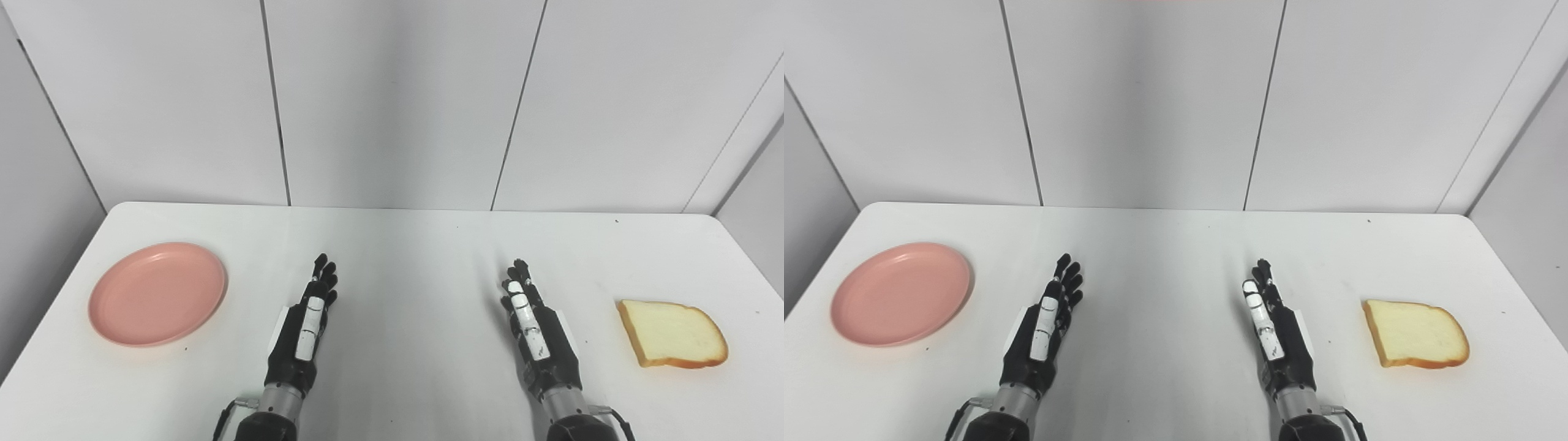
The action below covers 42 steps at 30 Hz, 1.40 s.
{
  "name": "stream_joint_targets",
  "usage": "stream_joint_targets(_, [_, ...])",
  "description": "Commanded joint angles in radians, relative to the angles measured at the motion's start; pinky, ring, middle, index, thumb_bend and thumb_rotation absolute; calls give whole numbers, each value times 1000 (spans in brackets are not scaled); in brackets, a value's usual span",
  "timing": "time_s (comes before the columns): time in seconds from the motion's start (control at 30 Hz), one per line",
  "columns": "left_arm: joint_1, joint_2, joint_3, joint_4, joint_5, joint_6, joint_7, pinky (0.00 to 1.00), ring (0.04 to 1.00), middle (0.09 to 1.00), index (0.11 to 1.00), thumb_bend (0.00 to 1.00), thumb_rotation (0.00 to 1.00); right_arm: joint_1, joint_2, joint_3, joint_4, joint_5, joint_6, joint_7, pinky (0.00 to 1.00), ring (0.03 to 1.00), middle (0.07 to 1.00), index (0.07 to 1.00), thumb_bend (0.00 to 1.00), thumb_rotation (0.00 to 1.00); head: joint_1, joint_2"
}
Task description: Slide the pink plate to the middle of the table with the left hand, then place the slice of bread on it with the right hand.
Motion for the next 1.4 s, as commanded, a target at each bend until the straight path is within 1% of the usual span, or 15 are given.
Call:
stream_joint_targets(0.0, [25,8,7,4,-11,7,-5,1000,1000,1000,1000,731,1000,-15,2,-3,-22,12,-66,18,1000,996,1000,1000,653,795,1,1])
stream_joint_targets(0.8, [20,9,14,15,-14,12,-15,1000,1000,1000,1000,737,1000,-24,1,0,-2,9,-88,18,1000,992,1000,1000,642,799,-1,-4])
stream_joint_targets(0.93, [12,3,14,48,-5,-6,-6,1000,1000,1000,1000,750,1000,-23,-3,-6,12,13,-95,19,1000,989,1000,1000,651,792,68,-35])
stream_joint_targets(0.97, [6,-2,14,64,2,-14,3,1000,1000,1000,1000,749,1000,-25,-9,-9,23,16,-102,24,1000,989,1000,1000,651,793,116,-56])
stream_joint_targets(1.0, [1,-7,16,78,3,-21,9,1000,1000,1000,1000,750,1000,-26,-14,-11,32,19,-111,28,1000,991,1000,1000,647,798,116,-56])
stream_joint_targets(1.03, [-9,-14,20,100,0,-36,16,1000,1000,1000,1000,747,1000,-28,-21,-15,47,26,-123,37,1000,993,1000,1000,648,800,165,-76])
stream_joint_targets(1.07, [-19,-20,26,121,-4,-51,23,1000,1000,1000,1000,743,999,-30,-27,-18,61,36,-137,48,1000,996,1000,1000,645,800,165,-76])
stream_joint_targets(1.1, [-34,-25,31,146,-7,-68,28,1000,1000,1000,1000,742,1000,-33,-34,-23,77,48,-151,60,1000,999,1000,1000,629,801,216,-98])
stream_joint_targets(1.13, [-48,-29,37,168,-9,-82,31,1000,1000,1000,1000,742,1000,-35,-38,-28,92,63,-163,74,1000,999,1000,1000,627,802,225,-102])
stream_joint_targets(1.17, [-64,-33,42,193,-8,-98,39,1000,1000,1000,1000,742,1000,-40,-45,-33,113,76,-180,88,1000,1000,1000,1000,622,800,282,-129])
stream_joint_targets(1.2, [-80,-35,49,213,-4,-114,50,1000,1000,1000,1000,743,1000,-43,-49,-37,129,85,-195,99,1000,1000,1000,1000,619,803,282,-129])
stream_joint_targets(1.23, [-96,-36,55,232,3,-130,65,1000,1000,1000,1000,750,1000,-47,-56,-43,150,97,-214,112,1000,1000,1000,1000,611,812,327,-151])
stream_joint_targets(1.27, [-107,-37,58,247,8,-143,74,1000,1000,1000,1000,761,1000,-49,-59,-48,165,105,-228,122,1000,1000,1000,1000,596,812,327,-151])
stream_joint_targets(1.3, [-124,-37,68,265,-3,-165,78,1000,1000,1000,1000,762,1000,-51,-65,-54,178,112,-235,129,1000,1000,1000,1000,595,812,374,-173])
stream_joint_targets(1.37, [-152,-37,88,292,-27,-197,79,1000,1000,1000,1000,733,1000,-52,-75,-62,188,121,-233,135,1000,1000,1000,1000,584,817,407,-191])
